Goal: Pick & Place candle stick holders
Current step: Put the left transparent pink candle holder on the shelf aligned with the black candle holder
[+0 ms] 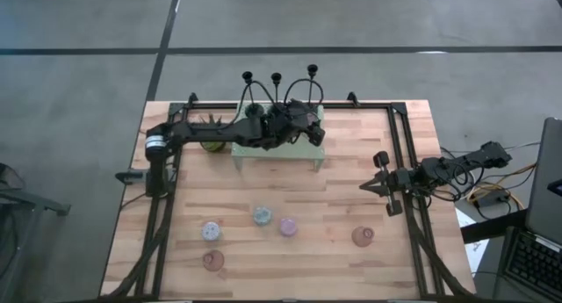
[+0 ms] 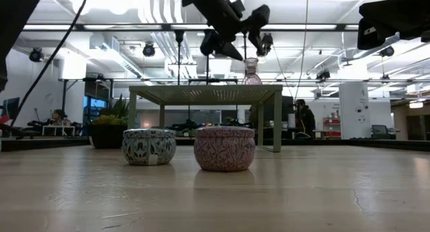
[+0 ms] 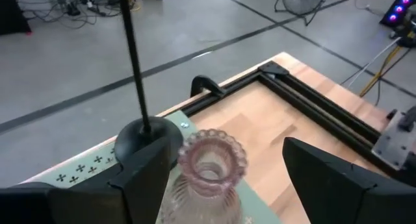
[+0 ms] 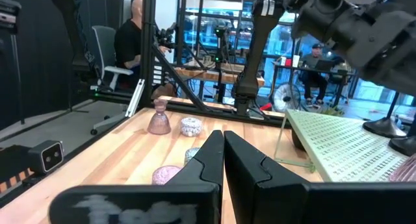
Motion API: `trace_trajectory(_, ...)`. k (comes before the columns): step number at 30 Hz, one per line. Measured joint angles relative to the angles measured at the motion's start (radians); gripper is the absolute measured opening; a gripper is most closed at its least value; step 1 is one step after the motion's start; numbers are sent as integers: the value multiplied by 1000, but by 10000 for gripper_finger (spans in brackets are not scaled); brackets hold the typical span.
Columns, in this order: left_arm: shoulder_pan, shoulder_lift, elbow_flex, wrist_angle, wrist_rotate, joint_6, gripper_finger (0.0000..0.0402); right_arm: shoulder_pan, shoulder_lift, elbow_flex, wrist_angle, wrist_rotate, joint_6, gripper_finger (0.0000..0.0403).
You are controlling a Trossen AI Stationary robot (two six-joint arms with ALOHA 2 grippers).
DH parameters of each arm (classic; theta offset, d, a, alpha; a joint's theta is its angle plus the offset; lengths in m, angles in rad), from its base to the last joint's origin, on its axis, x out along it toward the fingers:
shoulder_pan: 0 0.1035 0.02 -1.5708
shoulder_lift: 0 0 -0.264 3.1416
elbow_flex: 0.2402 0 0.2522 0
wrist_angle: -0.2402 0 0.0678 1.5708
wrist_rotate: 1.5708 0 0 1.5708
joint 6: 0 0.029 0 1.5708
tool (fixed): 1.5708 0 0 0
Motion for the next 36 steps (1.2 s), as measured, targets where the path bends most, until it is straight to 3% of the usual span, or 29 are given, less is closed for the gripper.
trace_trajectory(36,-228,-175,0,-18,-8,129,298,0,0,0,0,0,0,8)
